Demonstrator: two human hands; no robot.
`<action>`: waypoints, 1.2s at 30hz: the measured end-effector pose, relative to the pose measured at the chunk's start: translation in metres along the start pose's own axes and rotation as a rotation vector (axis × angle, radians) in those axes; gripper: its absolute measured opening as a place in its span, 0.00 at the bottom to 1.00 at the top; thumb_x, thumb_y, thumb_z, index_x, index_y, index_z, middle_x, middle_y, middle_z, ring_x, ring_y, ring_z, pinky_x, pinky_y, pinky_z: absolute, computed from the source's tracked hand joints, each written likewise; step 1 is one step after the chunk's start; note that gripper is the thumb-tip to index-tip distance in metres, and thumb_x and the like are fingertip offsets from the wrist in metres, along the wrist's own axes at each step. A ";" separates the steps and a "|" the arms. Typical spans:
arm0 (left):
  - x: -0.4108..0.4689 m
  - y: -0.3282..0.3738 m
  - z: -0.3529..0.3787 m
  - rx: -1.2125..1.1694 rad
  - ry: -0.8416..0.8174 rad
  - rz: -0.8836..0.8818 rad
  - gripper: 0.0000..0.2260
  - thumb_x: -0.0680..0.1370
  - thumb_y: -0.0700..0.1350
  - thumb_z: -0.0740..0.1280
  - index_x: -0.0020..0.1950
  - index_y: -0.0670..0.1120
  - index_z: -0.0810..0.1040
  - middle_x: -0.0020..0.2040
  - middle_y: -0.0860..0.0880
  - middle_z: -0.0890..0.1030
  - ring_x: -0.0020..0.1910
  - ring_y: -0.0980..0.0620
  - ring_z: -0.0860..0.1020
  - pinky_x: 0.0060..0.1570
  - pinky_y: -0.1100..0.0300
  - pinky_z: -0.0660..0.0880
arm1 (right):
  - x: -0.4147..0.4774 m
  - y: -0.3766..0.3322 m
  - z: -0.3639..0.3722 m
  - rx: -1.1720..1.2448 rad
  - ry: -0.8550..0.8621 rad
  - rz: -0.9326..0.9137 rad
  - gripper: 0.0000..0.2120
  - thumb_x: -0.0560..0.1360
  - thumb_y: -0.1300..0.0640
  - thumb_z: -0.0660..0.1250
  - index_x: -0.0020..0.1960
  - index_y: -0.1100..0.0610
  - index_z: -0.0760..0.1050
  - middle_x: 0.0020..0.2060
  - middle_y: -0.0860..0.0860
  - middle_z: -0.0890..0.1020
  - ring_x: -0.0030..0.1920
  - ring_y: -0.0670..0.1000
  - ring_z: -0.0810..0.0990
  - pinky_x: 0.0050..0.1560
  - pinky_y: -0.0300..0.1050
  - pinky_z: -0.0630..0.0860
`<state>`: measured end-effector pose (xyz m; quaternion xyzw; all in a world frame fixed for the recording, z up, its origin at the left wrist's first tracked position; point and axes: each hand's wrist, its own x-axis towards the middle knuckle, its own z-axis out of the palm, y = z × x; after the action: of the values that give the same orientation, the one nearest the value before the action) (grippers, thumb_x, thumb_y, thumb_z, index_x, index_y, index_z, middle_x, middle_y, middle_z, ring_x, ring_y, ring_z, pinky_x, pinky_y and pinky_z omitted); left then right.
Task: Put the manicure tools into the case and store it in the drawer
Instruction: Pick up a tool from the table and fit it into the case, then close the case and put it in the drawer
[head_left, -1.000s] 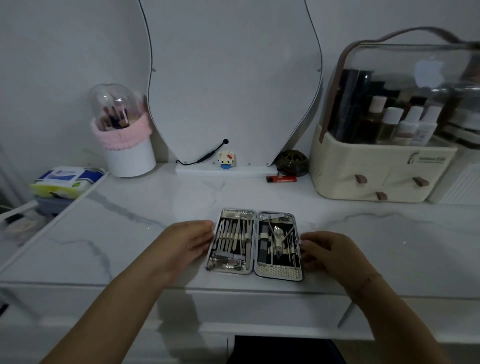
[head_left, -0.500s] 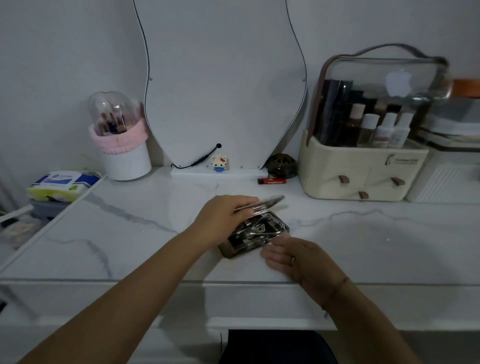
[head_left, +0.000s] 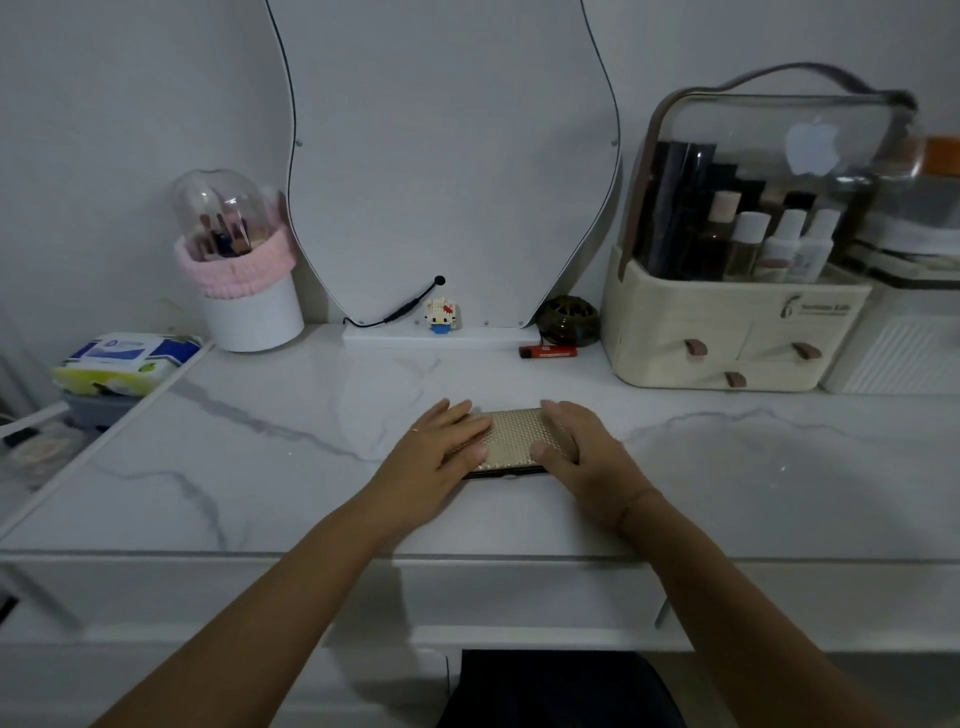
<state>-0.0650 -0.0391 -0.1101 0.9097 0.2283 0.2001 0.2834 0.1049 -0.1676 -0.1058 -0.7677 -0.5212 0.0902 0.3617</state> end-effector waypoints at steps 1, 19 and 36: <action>0.000 0.000 0.001 -0.011 -0.009 -0.009 0.21 0.80 0.52 0.60 0.72 0.52 0.66 0.76 0.50 0.61 0.77 0.53 0.50 0.71 0.62 0.47 | 0.001 0.001 0.001 -0.024 -0.022 0.006 0.26 0.76 0.49 0.62 0.71 0.52 0.61 0.72 0.53 0.63 0.72 0.50 0.58 0.73 0.53 0.57; 0.001 -0.003 0.005 0.018 -0.007 -0.004 0.22 0.79 0.52 0.61 0.73 0.52 0.65 0.77 0.51 0.59 0.77 0.53 0.49 0.73 0.58 0.49 | 0.001 0.003 0.004 -0.139 -0.026 -0.035 0.26 0.76 0.46 0.59 0.71 0.53 0.61 0.72 0.53 0.62 0.73 0.51 0.58 0.73 0.50 0.57; -0.006 0.101 0.085 0.330 -0.227 0.318 0.30 0.77 0.66 0.50 0.76 0.54 0.58 0.78 0.53 0.56 0.77 0.55 0.49 0.75 0.56 0.42 | -0.143 0.055 -0.057 0.272 0.853 0.197 0.09 0.74 0.55 0.66 0.54 0.52 0.73 0.52 0.53 0.74 0.49 0.48 0.76 0.49 0.34 0.76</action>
<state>0.0027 -0.1527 -0.1144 0.9847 0.0789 0.0990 0.1200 0.1120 -0.3288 -0.1347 -0.7277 -0.2336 -0.1324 0.6311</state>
